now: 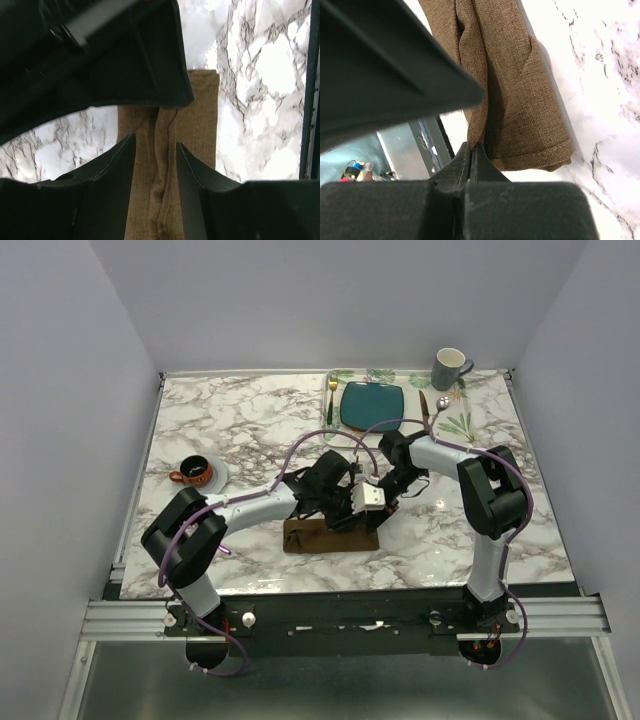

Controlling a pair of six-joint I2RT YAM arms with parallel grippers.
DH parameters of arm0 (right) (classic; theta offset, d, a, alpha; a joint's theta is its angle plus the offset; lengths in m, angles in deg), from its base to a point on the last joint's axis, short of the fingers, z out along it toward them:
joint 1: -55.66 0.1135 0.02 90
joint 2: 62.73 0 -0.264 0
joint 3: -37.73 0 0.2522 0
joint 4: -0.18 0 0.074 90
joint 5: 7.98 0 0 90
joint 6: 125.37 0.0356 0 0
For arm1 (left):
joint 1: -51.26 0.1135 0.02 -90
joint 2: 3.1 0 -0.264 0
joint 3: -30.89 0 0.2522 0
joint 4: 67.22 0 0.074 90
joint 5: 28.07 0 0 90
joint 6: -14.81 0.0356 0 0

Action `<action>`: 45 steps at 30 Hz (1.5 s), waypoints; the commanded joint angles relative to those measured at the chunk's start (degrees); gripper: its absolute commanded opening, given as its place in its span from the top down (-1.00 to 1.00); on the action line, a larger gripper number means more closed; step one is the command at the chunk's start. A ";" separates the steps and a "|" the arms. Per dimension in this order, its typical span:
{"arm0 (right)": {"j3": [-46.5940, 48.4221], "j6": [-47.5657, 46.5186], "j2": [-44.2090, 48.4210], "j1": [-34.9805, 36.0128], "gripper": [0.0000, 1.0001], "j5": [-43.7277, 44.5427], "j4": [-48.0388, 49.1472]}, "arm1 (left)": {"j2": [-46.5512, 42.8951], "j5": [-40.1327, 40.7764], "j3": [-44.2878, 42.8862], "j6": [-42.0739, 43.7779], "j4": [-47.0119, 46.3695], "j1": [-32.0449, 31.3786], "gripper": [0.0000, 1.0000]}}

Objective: Fold the napkin into a case and place the utensils inside
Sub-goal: Pick up the top corner of the smaller rectangle folded napkin from the center of the board.

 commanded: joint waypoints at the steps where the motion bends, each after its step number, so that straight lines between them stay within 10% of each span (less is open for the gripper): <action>1: -0.18 0.89 0.12 0.21 0.99 -0.81 1.53 | 2.57 -2.62 -1.97 -1.83 -2.09 -1.01 -0.01; 13: 0.35 1.33 -0.06 -0.84 0.99 -1.86 1.09 | 3.98 -2.18 -1.53 -3.67 -2.88 -2.77 0.06; 23: 1.76 2.03 -1.02 -1.28 0.38 -3.18 -0.49 | 3.99 -2.44 -2.58 -7.96 0.55 -2.60 0.99; 32: 1.93 5.98 -3.48 -1.37 -0.04 3.49 1.53 | 2.32 -4.38 -0.21 -17.73 0.02 -1.63 1.00; 45: 2.81 7.66 -5.42 -1.28 -0.04 8.24 2.76 | 2.31 -10.78 2.87 -31.62 -0.61 3.81 1.00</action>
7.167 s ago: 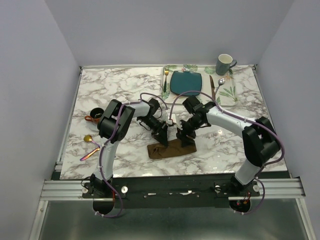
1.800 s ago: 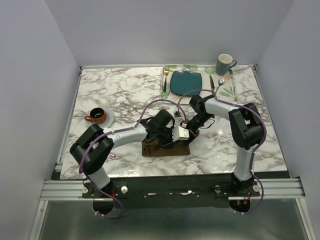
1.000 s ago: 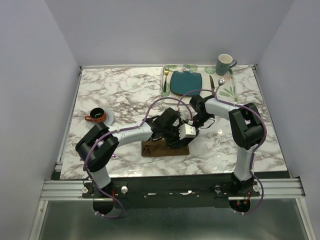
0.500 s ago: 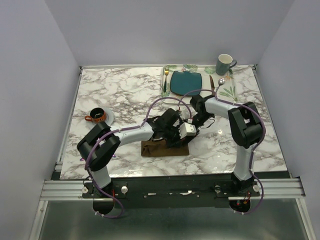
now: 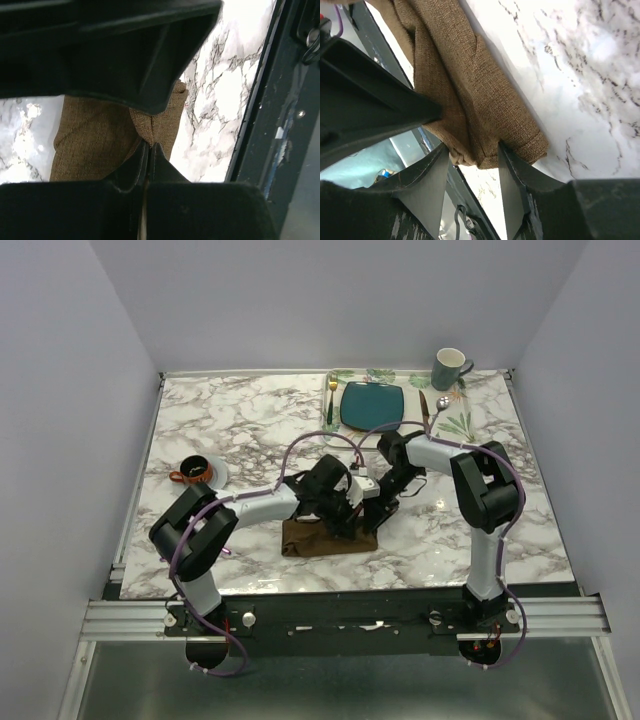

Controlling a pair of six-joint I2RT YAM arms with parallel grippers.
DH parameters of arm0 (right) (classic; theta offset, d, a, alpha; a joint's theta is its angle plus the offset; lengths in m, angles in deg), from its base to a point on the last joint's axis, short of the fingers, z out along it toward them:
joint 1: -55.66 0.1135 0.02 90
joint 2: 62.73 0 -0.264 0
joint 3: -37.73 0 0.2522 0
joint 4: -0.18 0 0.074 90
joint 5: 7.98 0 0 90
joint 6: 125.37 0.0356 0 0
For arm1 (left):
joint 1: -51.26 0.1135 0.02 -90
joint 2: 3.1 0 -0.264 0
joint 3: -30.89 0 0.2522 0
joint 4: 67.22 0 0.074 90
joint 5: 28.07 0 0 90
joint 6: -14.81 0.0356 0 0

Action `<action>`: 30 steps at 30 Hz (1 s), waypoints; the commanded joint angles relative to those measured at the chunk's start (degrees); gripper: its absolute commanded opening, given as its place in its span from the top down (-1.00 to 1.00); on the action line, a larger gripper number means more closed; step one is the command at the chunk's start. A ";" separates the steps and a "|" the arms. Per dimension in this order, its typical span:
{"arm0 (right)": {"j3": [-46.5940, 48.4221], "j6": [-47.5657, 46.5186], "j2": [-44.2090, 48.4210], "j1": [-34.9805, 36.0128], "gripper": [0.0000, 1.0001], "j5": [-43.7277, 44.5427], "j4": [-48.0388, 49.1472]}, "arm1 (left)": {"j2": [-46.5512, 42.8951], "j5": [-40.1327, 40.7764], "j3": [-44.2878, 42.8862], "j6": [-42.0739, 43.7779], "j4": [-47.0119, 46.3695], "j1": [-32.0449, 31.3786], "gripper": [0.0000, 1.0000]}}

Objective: Fold the napkin into a case and place the utensils inside
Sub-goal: Pick up the top corner of the smaller rectangle folded napkin from the center of the board.

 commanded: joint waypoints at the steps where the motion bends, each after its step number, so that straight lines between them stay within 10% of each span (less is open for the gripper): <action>1: 0.98 -0.28 -1.55 -0.23 -0.04 4.85 1.84 | -0.25 -5.13 0.81 -6.18 3.25 4.10 1.00; 30: -7.89 0.43 15.05 0.38 0.41 5.38 15.90 | 9.25 -13.04 -2.88 -11.54 4.48 8.42 1.00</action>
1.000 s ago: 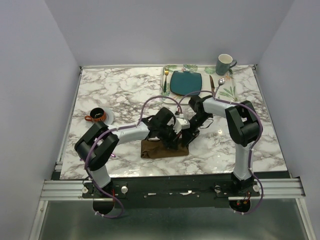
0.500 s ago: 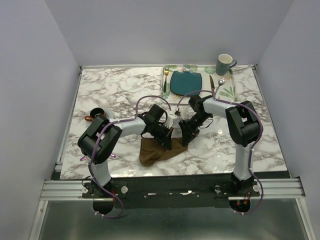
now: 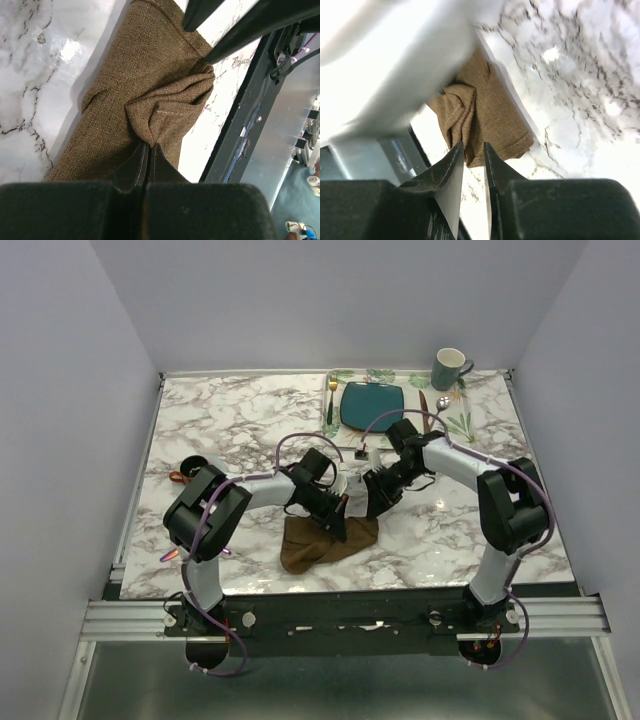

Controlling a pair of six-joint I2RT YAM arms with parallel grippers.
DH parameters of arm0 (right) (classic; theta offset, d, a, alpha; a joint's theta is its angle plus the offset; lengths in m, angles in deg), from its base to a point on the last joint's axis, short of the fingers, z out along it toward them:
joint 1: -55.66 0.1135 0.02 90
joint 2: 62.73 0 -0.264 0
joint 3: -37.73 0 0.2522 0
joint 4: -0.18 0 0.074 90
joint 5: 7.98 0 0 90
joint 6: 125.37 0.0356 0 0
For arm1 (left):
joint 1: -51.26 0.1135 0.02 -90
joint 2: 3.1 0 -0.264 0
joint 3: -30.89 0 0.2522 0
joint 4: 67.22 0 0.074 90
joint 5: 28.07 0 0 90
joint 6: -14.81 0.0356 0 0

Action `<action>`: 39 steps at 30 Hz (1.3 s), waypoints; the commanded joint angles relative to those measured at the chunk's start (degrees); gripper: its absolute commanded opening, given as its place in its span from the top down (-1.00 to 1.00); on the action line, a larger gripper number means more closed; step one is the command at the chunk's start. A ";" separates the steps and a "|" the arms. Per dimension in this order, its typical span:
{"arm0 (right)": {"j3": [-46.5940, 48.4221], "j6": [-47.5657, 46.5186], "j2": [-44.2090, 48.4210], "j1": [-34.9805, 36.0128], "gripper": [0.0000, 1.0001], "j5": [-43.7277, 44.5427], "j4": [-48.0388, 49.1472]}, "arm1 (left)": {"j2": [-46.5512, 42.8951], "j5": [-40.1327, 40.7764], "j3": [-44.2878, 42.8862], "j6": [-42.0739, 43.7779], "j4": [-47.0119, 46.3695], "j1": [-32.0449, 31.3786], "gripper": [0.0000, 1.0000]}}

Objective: Fold the napkin into a case and place the utensils inside
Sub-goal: Pick up the top corner of the smaller rectangle folded napkin from the center of the board, then stuff the top corner of the smaller-rectangle-folded napkin into the folded napkin.

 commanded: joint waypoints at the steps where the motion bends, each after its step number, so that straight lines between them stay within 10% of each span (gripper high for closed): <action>1: -3.70 -1.28 5.61 1.19 0.41 2.69 7.03 | 1.63 -1.70 -1.15 -1.03 0.73 0.18 1.00; 12: -16.44 -0.05 17.31 3.56 0.37 11.22 23.90 | 4.35 -2.84 -1.94 -2.62 0.37 2.02 1.00; 39: -14.96 0.03 13.44 13.06 0.31 26.87 21.63 | 6.99 -4.08 -3.52 -4.64 -0.15 3.61 1.00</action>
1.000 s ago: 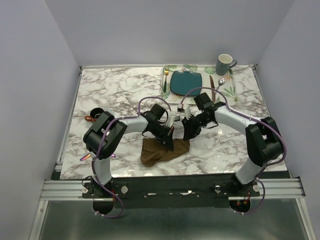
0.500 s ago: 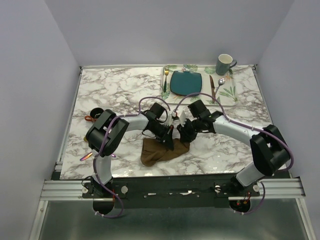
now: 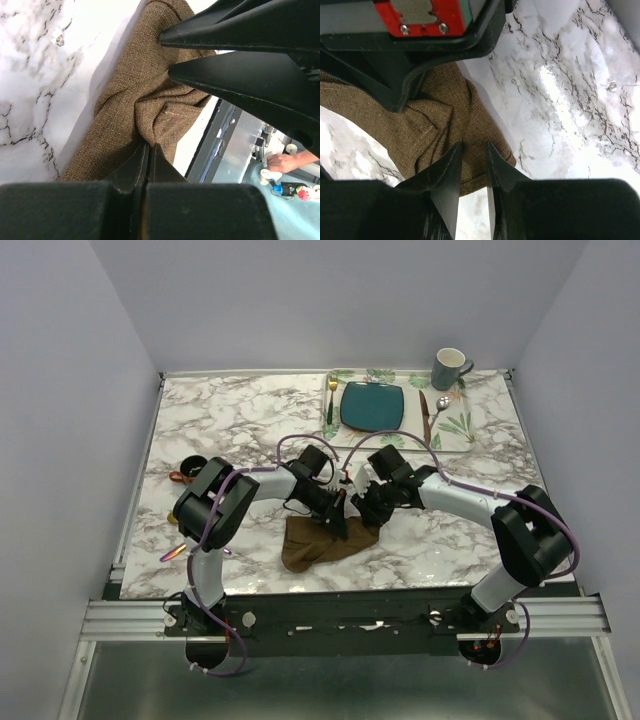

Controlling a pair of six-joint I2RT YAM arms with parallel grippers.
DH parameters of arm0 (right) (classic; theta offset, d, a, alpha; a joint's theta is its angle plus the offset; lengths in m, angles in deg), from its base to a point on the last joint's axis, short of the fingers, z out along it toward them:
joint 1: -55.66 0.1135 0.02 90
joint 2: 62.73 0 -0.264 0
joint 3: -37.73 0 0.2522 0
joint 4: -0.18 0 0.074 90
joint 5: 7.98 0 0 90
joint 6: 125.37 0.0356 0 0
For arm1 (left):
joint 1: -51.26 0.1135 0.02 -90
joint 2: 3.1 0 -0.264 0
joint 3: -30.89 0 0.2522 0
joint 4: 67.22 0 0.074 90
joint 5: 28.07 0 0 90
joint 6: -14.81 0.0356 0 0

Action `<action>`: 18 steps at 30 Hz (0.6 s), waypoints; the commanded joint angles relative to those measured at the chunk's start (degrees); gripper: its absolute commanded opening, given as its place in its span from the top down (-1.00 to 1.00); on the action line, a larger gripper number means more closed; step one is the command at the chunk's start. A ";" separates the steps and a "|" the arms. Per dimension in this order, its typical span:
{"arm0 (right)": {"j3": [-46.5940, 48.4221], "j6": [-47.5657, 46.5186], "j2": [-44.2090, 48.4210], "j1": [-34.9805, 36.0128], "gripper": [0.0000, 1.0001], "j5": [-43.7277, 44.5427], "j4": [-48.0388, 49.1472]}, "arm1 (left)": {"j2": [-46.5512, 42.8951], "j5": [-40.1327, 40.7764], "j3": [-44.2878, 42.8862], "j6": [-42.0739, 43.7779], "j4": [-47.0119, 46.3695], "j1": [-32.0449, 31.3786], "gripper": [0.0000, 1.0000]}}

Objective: Fold the napkin into a case and place the utensils inside
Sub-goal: Stuff the top corner of the smaller-rectangle-folded napkin into the folded napkin.

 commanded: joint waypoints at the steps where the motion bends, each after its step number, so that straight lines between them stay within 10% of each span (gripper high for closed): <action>1: 1.83 0.47 -0.04 0.53 0.29 1.60 -1.74 | 1.68 2.26 -0.64 0.48 -0.96 0.61 1.00; 18: 1.30 1.18 0.49 2.38 0.22 3.80 -3.94 | 1.94 2.09 -0.46 -0.14 -1.49 0.88 1.00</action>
